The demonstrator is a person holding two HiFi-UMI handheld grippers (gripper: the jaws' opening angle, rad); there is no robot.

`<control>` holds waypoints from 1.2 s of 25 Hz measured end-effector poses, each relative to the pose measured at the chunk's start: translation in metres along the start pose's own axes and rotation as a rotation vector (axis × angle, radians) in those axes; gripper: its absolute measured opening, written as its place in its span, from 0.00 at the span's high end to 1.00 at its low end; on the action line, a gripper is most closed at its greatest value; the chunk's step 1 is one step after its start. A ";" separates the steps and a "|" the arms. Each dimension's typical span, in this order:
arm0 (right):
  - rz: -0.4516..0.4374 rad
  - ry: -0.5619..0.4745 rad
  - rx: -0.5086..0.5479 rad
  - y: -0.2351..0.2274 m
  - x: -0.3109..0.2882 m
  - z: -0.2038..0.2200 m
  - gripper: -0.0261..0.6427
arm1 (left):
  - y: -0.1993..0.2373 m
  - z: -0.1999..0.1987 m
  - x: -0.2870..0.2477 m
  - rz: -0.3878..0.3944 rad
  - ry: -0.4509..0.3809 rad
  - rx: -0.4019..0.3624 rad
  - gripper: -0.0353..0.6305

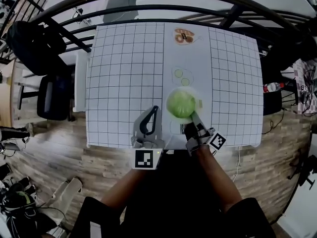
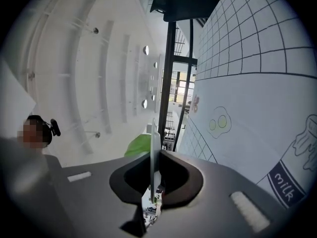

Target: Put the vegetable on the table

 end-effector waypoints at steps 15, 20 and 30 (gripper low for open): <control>0.053 0.095 -0.022 -0.090 -0.023 0.008 0.93 | 0.007 0.019 -0.024 -0.014 0.094 -0.016 0.94; 0.080 0.108 -0.059 -0.108 -0.027 0.028 0.93 | 0.011 0.021 -0.025 -0.030 0.109 -0.015 0.94; 0.128 0.174 -0.021 -0.128 -0.035 0.029 0.93 | 0.025 0.026 -0.021 -0.074 0.107 -0.028 0.94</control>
Point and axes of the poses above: the fingertips, and each gripper's own axes: x backward along the fingers, y to its left, z out of its underside, the point moved 9 cm from there along x, backward along the fingers, and after that the axes turned 5 degrees about x, right-handed, at the moved point
